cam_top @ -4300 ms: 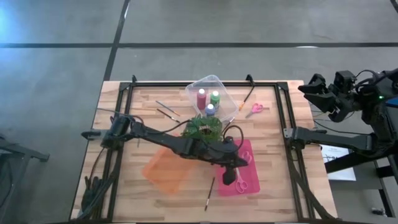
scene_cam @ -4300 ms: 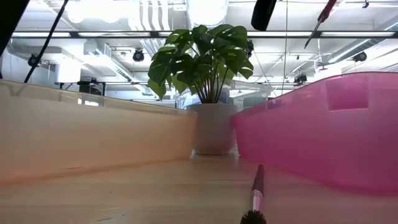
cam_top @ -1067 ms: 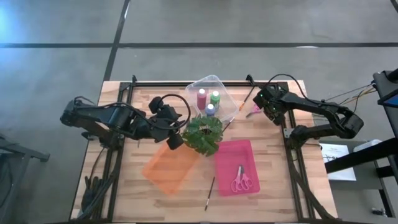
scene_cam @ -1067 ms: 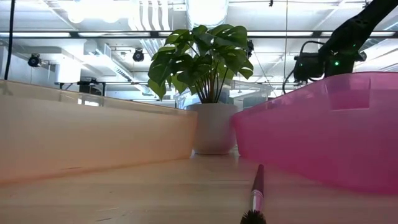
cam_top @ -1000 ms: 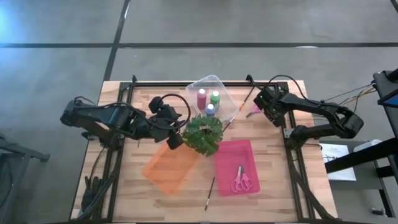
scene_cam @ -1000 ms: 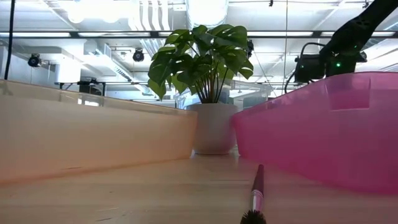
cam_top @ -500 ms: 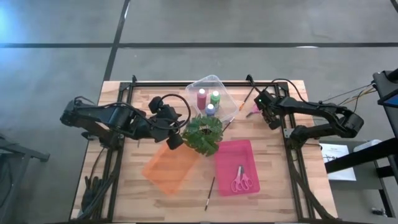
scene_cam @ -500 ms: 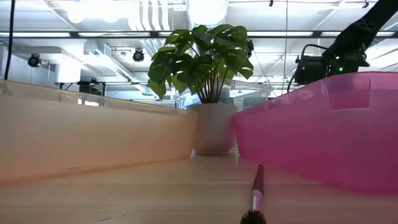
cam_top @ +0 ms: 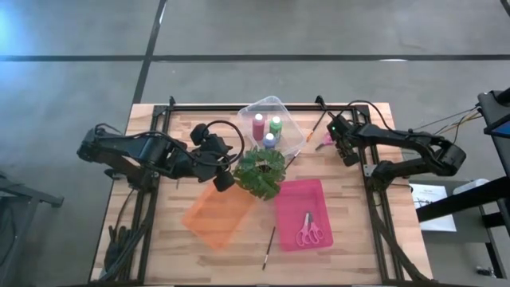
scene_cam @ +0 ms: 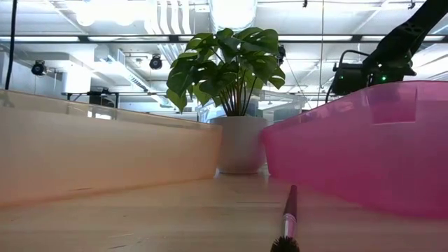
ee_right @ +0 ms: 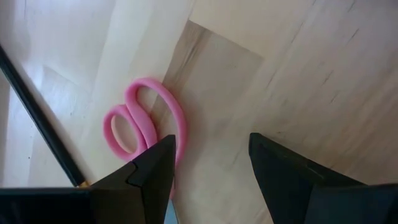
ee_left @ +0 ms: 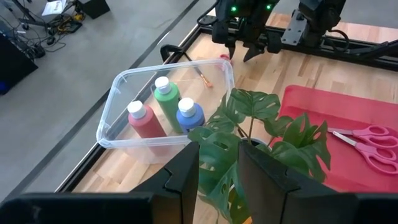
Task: Pick & Place Paint Supplies
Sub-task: Put the pink scissor into the pink bin
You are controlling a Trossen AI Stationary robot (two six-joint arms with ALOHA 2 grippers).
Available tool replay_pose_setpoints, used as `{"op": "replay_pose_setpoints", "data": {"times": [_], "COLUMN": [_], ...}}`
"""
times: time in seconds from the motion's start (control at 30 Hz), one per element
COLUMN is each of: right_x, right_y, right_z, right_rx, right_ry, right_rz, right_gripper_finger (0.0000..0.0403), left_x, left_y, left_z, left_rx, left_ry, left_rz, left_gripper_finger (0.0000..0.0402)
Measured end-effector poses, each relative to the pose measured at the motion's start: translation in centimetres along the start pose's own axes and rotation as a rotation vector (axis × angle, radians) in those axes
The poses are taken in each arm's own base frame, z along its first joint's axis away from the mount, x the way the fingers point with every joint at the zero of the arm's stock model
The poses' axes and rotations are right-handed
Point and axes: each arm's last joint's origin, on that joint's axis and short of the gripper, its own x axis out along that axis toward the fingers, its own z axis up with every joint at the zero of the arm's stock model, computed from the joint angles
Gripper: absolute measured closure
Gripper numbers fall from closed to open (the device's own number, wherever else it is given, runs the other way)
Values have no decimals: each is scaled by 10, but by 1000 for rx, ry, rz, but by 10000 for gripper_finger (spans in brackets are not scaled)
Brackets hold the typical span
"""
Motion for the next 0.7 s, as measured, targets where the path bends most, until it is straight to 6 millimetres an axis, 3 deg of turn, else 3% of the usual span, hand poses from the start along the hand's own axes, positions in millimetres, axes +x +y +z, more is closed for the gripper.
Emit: {"op": "replay_pose_setpoints", "data": {"times": [0.7], "right_x": [12], "right_y": [17], "right_z": [-10], "right_rx": [-51], "right_ry": [13], "right_rz": [-142], "right_gripper_finger": [200], "left_x": [0], "left_y": [0], "left_z": [0], "left_rx": [-10], "left_ry": [8], "left_rz": [-16], "left_gripper_finger": [283]}}
